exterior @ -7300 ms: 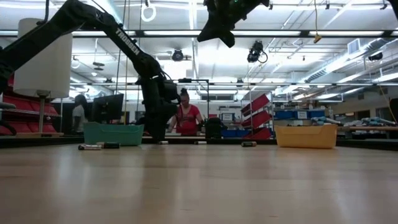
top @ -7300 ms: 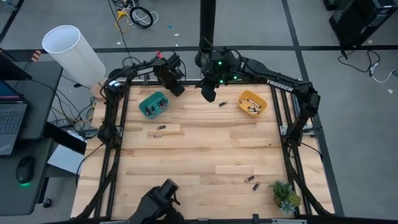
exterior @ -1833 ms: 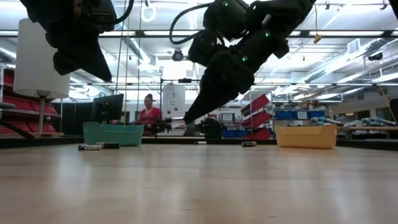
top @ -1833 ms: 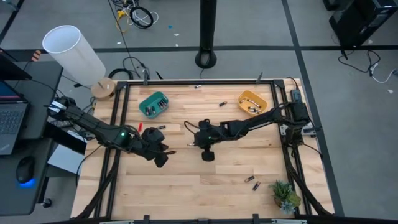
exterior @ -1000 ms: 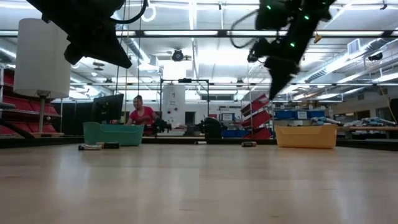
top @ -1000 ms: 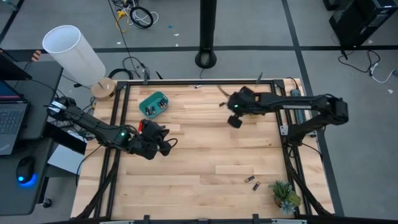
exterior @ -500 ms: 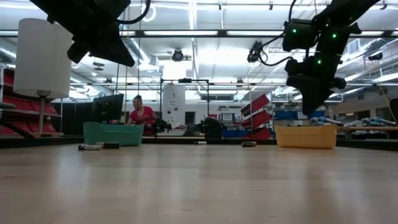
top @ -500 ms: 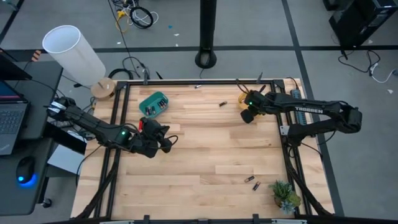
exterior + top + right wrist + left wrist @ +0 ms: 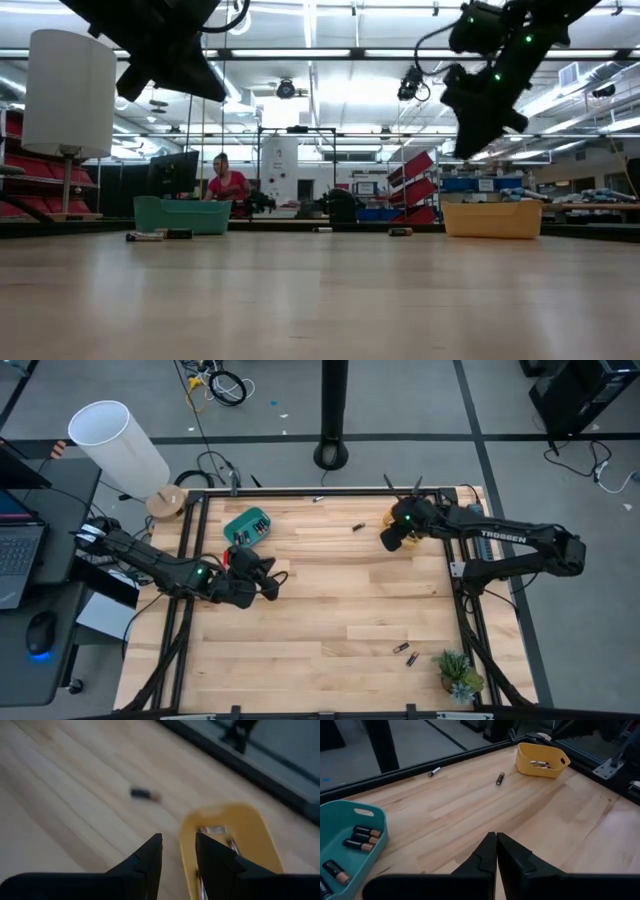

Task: Sort batteries
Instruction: Put the silver battery into the yellow bin

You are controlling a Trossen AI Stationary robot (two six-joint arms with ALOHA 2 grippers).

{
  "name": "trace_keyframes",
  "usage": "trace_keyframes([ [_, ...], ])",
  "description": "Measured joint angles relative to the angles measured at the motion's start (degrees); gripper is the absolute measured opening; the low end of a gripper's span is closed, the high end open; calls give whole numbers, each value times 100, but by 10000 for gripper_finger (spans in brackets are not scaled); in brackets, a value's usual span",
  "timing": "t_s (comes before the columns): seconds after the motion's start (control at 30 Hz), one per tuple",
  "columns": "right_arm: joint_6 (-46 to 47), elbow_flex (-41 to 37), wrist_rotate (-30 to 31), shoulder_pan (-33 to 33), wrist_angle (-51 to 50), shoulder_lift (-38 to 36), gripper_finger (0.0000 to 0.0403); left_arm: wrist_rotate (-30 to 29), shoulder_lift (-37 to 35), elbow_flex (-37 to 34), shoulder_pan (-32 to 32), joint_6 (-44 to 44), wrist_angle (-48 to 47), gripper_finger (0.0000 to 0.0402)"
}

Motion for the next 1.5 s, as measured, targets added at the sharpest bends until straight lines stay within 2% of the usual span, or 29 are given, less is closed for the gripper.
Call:
trace_keyframes([
  [0.13, -276, 191, -137, 92, 469, -1, 125, 1, 26, 0, 14, -4, 19, 24],
  [0.27, -369, 197, -758, 168, 1145, 9, 126, 112, 115, 0, 90, -41, 101, 38],
  [0.53, 131, 198, -1935, 409, 2190, 510, 124, 667, 529, 2, 258, 18, 571, 109],
  [0.7, 170, 198, -2424, 764, 2899, 1110, 126, 1720, 621, 2, 456, 51, 529, 123],
  [0.8, 170, 198, -2721, 980, 3353, 1453, 126, 2336, 620, 2, 527, -25, -92, 118],
  [0.97, 181, 198, -2836, 1262, 4148, 1856, 124, 2916, 605, 2, 595, 283, -1215, 111],
  [1.3, 531, 198, -2844, 1461, 5140, 2252, 123, 5219, 819, 18, 2205, 1289, -1617, 111],
  [1.37, 566, 198, -2857, 1466, 5219, 2261, 123, 5498, 1014, 94, 2461, 1545, -1888, 111],
  [1.5, 640, 198, -2862, 1466, 5275, 2259, 123, 5667, 1518, 387, 2744, 2140, -2397, 111],
])
